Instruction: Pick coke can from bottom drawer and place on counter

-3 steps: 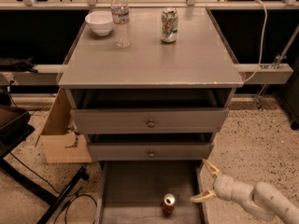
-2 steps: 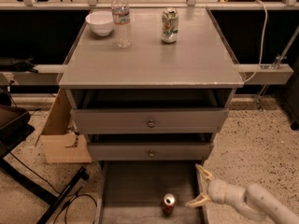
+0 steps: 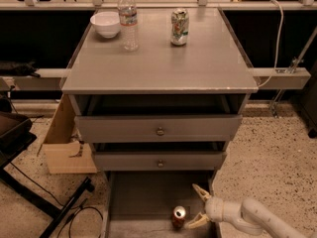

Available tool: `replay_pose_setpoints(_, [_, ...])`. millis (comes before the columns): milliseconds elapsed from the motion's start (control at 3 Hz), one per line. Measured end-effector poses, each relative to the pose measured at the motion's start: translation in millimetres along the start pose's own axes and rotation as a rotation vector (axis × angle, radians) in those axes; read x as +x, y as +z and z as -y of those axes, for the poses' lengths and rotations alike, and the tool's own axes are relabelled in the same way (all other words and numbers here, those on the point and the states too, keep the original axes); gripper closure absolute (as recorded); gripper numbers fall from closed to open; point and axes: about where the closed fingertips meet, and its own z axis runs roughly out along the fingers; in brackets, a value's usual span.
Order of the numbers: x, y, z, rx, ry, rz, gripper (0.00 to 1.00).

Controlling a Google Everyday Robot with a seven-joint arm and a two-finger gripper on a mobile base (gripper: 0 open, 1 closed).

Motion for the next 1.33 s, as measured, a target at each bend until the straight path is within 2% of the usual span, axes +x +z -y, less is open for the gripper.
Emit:
replay_pose_setpoints(333, [27.4,23.5,-10.2,-0.018,0.008,0.002,0.00])
replay_pose_setpoints(667, [60.3,46.0,-28.2,-0.065,0.008,-0.009,0.22])
replay_pose_setpoints(1000, [74.5,56.6,-40.7,-0.094,0.007,-0.024,0.45])
replay_pose_setpoints(1333, [74.6,56.8,-40.9,-0.094,0.007,-0.024,0.68])
